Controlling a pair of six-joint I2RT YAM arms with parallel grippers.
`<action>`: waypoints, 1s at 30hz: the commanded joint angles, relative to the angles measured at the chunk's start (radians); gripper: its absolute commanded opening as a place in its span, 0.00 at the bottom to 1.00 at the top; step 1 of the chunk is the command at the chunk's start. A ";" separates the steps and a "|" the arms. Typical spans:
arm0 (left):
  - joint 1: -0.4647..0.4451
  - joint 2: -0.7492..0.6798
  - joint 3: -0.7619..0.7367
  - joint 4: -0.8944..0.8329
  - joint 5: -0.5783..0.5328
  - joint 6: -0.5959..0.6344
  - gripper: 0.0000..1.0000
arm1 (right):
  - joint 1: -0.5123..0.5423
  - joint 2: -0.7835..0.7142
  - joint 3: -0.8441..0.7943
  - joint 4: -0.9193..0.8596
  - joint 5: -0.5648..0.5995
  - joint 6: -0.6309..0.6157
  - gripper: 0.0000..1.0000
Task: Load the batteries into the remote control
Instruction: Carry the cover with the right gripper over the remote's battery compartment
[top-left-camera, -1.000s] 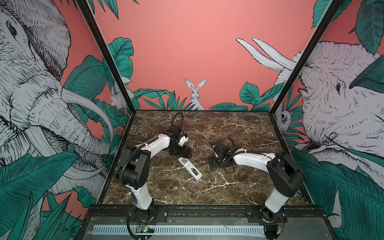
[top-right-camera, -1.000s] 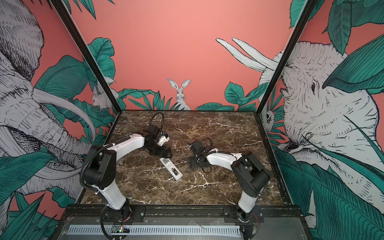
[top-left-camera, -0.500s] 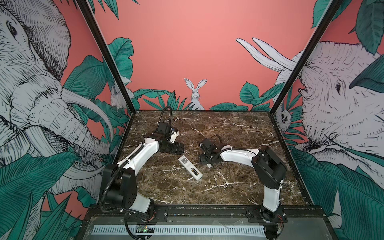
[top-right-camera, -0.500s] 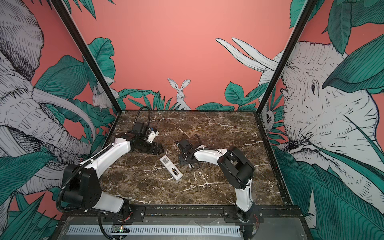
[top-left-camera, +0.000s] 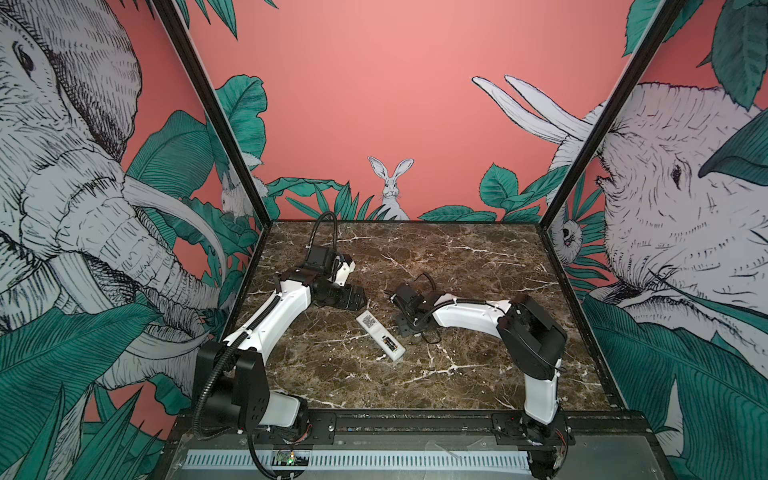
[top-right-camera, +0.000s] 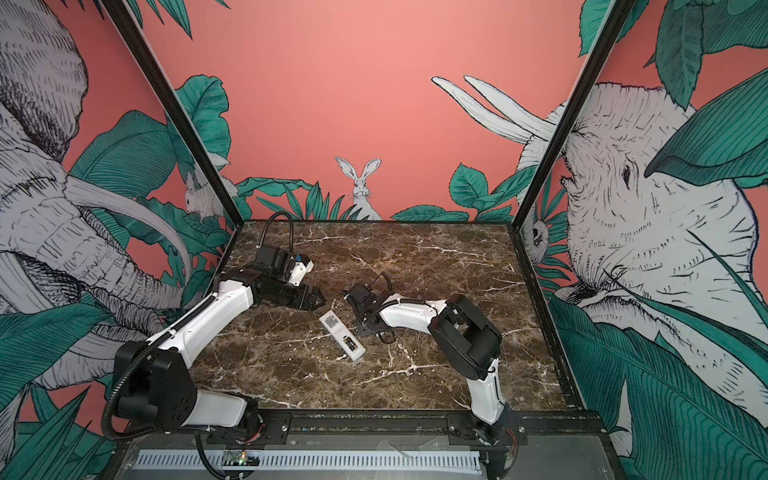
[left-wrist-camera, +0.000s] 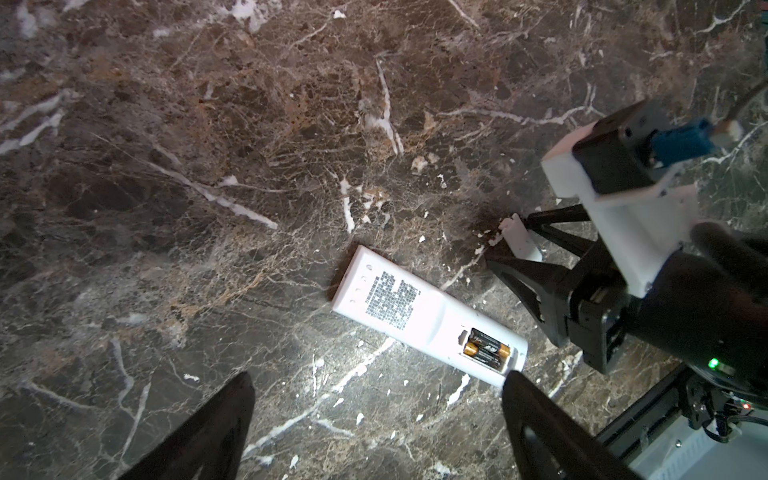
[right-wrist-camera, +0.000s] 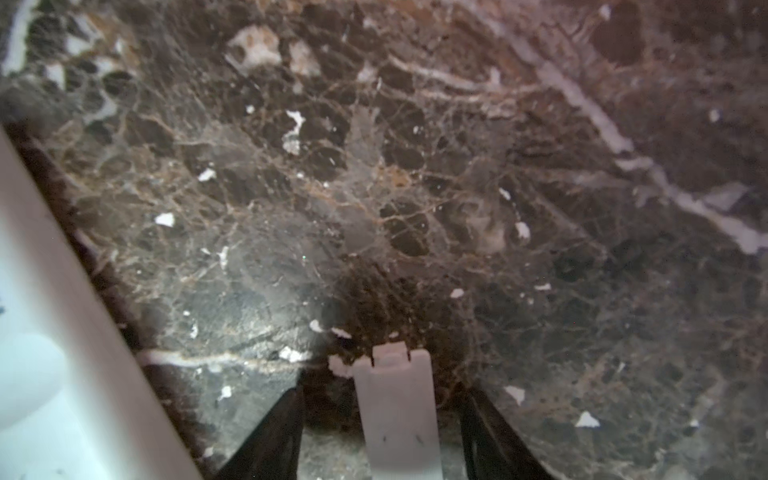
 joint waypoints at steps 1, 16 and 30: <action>0.006 -0.022 -0.012 -0.018 0.031 0.015 0.94 | 0.003 0.030 0.007 -0.152 0.051 -0.047 0.53; 0.005 -0.063 -0.045 -0.040 0.060 0.029 0.94 | 0.001 0.080 0.039 -0.166 0.009 -0.193 0.31; 0.006 -0.211 -0.133 -0.061 0.080 0.047 0.94 | 0.006 -0.042 -0.007 -0.055 -0.047 -0.342 0.16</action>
